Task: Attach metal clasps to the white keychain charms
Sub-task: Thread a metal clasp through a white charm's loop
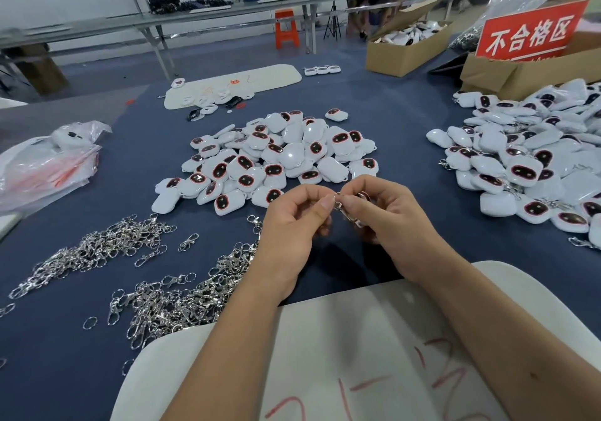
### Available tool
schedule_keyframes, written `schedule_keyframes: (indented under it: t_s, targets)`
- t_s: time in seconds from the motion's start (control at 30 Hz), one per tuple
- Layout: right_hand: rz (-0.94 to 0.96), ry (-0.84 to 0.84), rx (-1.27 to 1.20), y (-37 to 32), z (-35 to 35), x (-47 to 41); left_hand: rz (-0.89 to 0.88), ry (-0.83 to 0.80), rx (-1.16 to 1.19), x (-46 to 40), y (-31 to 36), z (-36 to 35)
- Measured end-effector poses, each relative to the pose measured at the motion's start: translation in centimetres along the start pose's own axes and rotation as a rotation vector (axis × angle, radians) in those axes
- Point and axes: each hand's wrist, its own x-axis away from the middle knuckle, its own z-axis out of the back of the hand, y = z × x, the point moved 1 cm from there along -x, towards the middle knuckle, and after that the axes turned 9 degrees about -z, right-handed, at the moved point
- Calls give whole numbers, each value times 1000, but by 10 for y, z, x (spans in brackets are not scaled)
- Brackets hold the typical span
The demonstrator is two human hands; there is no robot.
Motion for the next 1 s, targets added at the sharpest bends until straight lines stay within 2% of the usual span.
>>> schedule_keyframes:
  t_s: [0.23,0.4,0.5,0.67,0.83,1.0]
  targets:
    - [50,-37,138,0,1,0,66,-15,-36,-1,1,6]
    - [43,-41,244,3,2,-1,43,-100,-138,-1,9,13]
    - [150,21,334,3,-2,0,-23,-142,-354,-2,14,19]
    - [347,112,518,3,-3,0,-244,-133,-644,0,18,18]
    - [372,147,471,1,-2,-1,-407,-95,-688,-1,15,10]
    - [285,166,407,-1,-2,-1,-416,-28,-664,1,12,0]
